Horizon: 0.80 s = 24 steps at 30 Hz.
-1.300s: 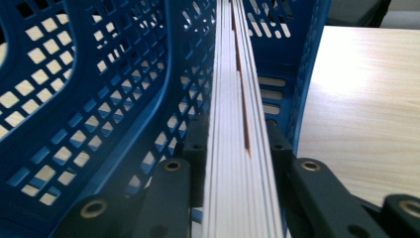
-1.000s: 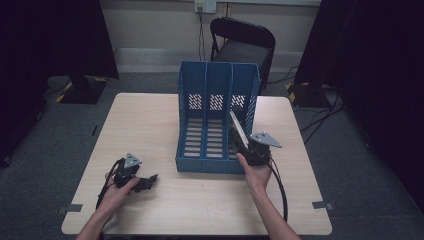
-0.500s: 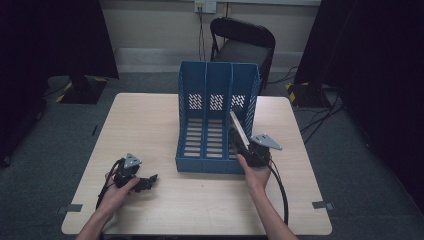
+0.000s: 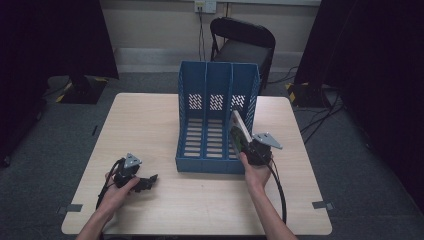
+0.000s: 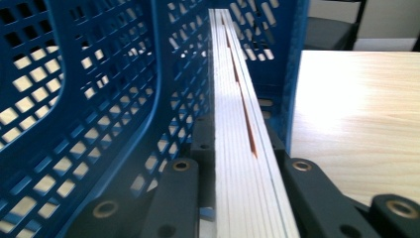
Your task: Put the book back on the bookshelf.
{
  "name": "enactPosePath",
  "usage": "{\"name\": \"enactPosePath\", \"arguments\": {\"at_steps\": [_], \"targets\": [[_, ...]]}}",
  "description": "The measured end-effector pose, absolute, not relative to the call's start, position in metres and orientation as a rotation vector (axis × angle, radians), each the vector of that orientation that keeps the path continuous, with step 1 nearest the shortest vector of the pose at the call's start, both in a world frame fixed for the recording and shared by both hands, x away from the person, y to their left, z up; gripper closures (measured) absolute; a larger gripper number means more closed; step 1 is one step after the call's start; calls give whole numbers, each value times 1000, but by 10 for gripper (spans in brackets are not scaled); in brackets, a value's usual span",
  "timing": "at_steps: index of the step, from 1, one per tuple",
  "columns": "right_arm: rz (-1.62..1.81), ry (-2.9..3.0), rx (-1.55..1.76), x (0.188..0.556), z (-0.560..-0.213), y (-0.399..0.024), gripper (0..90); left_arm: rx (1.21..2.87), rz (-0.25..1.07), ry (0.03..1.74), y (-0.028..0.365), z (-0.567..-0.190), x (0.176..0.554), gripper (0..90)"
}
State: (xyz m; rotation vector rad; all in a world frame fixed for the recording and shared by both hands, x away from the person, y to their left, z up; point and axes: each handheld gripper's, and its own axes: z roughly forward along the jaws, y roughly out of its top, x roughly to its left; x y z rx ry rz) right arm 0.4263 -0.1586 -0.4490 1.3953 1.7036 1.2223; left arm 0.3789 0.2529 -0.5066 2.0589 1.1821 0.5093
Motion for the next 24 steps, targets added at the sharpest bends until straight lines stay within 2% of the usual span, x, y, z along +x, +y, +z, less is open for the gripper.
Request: {"name": "enactPosePath", "arguments": {"at_steps": [13, 24], "targets": [[1184, 1653, 1406, 425, -448, -153, 764, 2059, 508, 1182, 253, -507, 379, 99], [1173, 1598, 1435, 427, -446, -153, 764, 2080, 499, 1170, 251, -507, 381, 56]]}}
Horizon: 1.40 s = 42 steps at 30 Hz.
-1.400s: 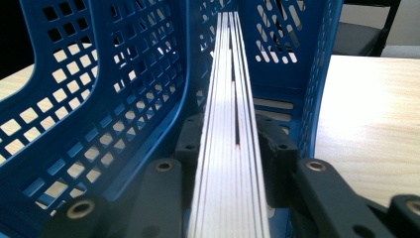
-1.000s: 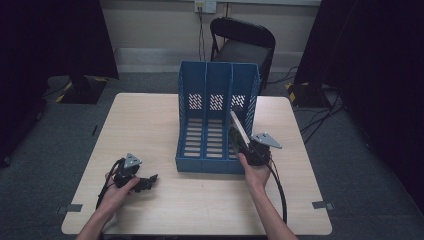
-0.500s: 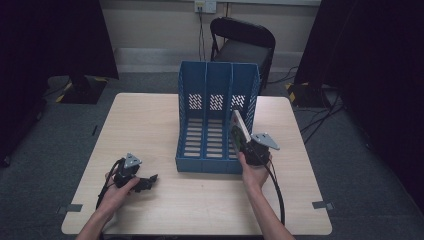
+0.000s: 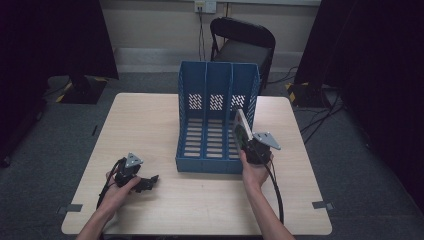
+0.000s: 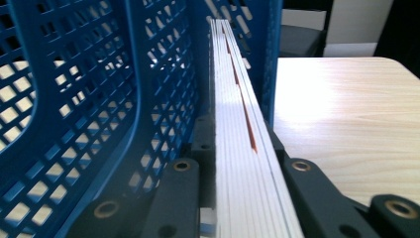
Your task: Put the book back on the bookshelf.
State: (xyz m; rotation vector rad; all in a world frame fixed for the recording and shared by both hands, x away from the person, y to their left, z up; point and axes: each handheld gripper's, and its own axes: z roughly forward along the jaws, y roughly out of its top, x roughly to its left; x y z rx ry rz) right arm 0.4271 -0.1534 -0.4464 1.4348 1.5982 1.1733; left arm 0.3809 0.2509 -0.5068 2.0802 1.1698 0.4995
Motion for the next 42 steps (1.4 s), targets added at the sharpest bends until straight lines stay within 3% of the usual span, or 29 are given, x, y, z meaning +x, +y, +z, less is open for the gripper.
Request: {"name": "enactPosePath", "arguments": {"at_steps": [42], "targets": [[1081, 1461, 1501, 428, -448, -151, 728, 2083, 490, 1161, 250, -507, 379, 49]]}}
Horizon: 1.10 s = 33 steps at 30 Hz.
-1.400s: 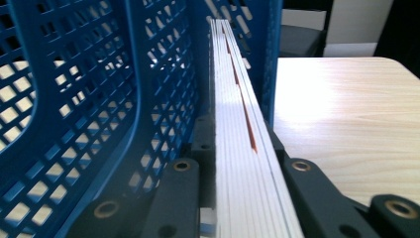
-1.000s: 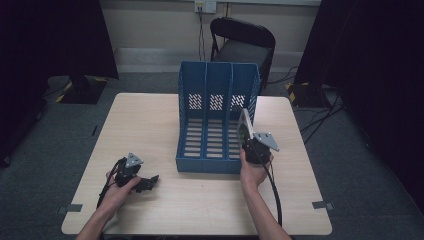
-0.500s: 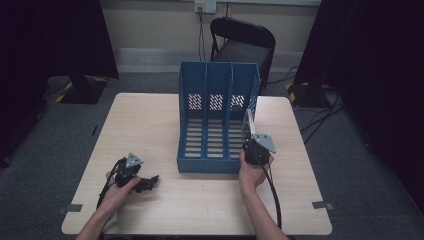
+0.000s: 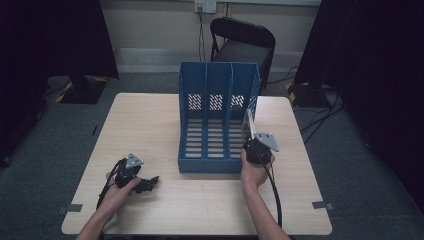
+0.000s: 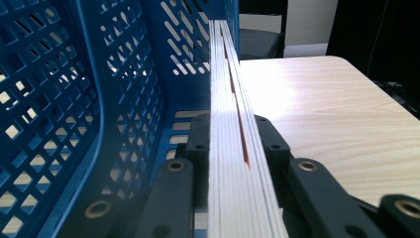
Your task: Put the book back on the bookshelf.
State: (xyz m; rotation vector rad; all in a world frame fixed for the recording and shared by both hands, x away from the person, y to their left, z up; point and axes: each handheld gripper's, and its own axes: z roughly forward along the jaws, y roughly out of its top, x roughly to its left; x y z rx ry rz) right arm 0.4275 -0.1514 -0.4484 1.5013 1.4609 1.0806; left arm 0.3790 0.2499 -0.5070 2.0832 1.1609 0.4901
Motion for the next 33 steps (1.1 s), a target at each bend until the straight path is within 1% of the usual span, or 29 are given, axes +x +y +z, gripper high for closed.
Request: {"name": "enactPosePath", "arguments": {"at_steps": [8, 10, 13, 14, 15, 24, 29, 33], "targets": [[1097, 1482, 1492, 428, -447, -153, 645, 2083, 490, 1161, 250, -507, 379, 48], [1099, 1486, 1489, 428, -447, -154, 590, 2084, 491, 1160, 250, -507, 379, 48], [1107, 1506, 1470, 429, -448, -154, 577, 2084, 491, 1159, 250, -507, 379, 49], [1127, 1527, 1485, 430, -448, -154, 539, 2083, 490, 1161, 250, -507, 379, 48], [1133, 1531, 1489, 430, -448, -153, 528, 2084, 491, 1159, 250, -507, 379, 48], [1148, 1548, 1506, 430, -448, -155, 488, 2084, 491, 1160, 250, -507, 379, 48], [1157, 1558, 1511, 429, -448, -157, 451, 2086, 492, 1157, 250, -507, 378, 49], [1170, 1569, 1504, 428, -447, -157, 447, 2083, 492, 1158, 250, -507, 378, 49]]}}
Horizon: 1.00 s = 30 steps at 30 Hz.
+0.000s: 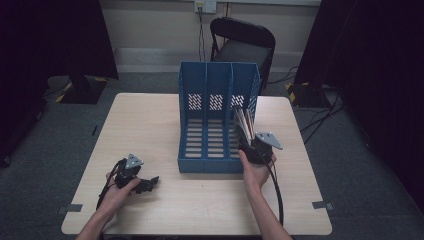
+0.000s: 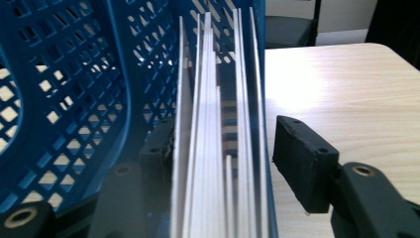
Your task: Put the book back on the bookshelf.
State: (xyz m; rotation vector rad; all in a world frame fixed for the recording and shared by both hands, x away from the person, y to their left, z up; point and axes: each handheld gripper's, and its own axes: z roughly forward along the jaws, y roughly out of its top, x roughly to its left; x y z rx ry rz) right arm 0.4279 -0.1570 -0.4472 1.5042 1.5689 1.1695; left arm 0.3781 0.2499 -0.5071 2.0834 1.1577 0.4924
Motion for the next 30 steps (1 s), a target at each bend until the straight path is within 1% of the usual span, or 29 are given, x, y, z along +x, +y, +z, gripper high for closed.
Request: {"name": "enactPosePath", "arguments": {"at_steps": [12, 30], "targets": [[1185, 1592, 1486, 426, -446, -157, 428, 2083, 491, 1158, 250, -507, 378, 49], [1272, 1648, 1447, 409, -425, -179, 385, 2082, 491, 1158, 250, -507, 378, 49]]}}
